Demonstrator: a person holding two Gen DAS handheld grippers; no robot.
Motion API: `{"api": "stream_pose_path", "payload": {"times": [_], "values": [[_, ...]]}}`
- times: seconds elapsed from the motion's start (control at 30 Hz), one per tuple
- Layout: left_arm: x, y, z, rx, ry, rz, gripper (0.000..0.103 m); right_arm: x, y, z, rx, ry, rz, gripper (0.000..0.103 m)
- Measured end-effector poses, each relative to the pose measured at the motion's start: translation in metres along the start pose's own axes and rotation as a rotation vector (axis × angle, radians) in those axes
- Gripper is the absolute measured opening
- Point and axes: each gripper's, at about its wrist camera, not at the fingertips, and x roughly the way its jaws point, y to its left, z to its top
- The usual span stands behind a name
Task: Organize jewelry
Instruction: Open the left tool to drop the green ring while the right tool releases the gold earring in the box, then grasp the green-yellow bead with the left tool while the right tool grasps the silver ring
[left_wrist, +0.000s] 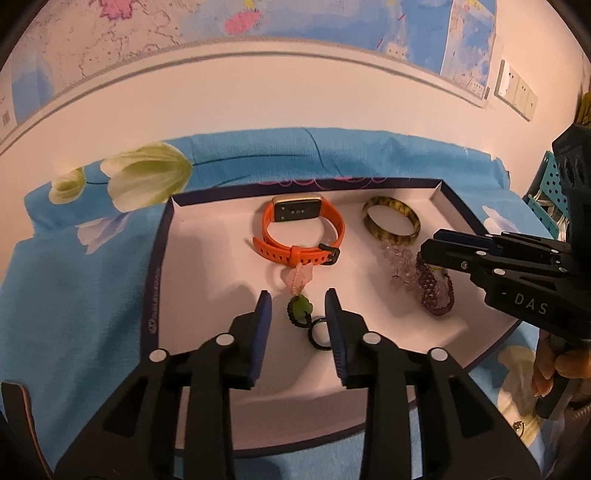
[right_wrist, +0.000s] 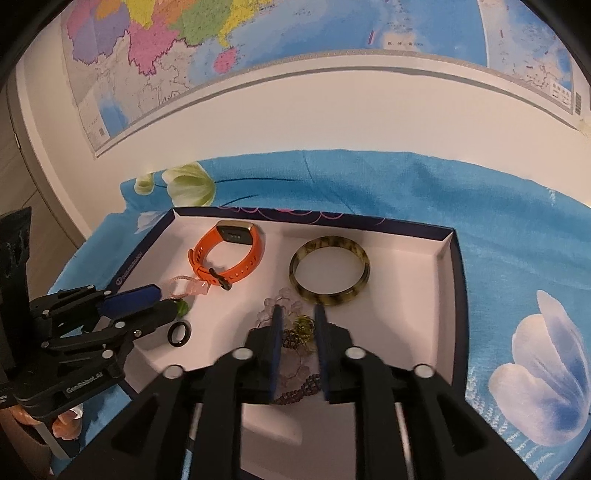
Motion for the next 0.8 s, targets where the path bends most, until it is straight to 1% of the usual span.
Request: {"api": "stream_pose_path", "payload": {"times": [0.07, 0.17, 0.27, 0.37, 0.47, 0.53, 0.6, 0.8], "values": [[-0.008, 0.0, -0.001, 0.006, -0.02, 0.004, 0.035, -0.004, -0.001, 0.001, 0.009, -0.012, 0.007, 0.024], [-0.021, -0.001, -0.002, 0.012, -0.047, -0.001, 0.036, -0.011, -0.002, 0.0, 0.013, -0.032, 0.014, 0.026], [-0.036, -0.001, -0.005, 0.018, -0.077, -0.005, 0.039, -0.021, -0.001, -0.001, 0.015, -0.055, 0.022, 0.032], [-0.051, 0.0, -0.01, 0.02, -0.102, -0.004, 0.04, -0.033, 0.001, -0.003, 0.014, -0.076, 0.034, 0.033], [-0.065, 0.001, -0.018, 0.023, -0.119, -0.006, 0.041, -0.047, 0.005, -0.008, 0.003, -0.099, 0.047, 0.036], [-0.073, 0.001, -0.024, 0.03, -0.124, -0.012, 0.042, -0.056, 0.008, -0.01, -0.003, -0.11, 0.057, 0.04], [-0.08, 0.0, -0.031, 0.034, -0.134, -0.008, 0.043, -0.066, 0.01, -0.015, -0.006, -0.126, 0.062, 0.041], [-0.097, -0.005, -0.055, 0.053, -0.125, -0.036, 0.044, -0.093, 0.013, -0.032, 0.002, -0.155, 0.079, 0.043]]}}
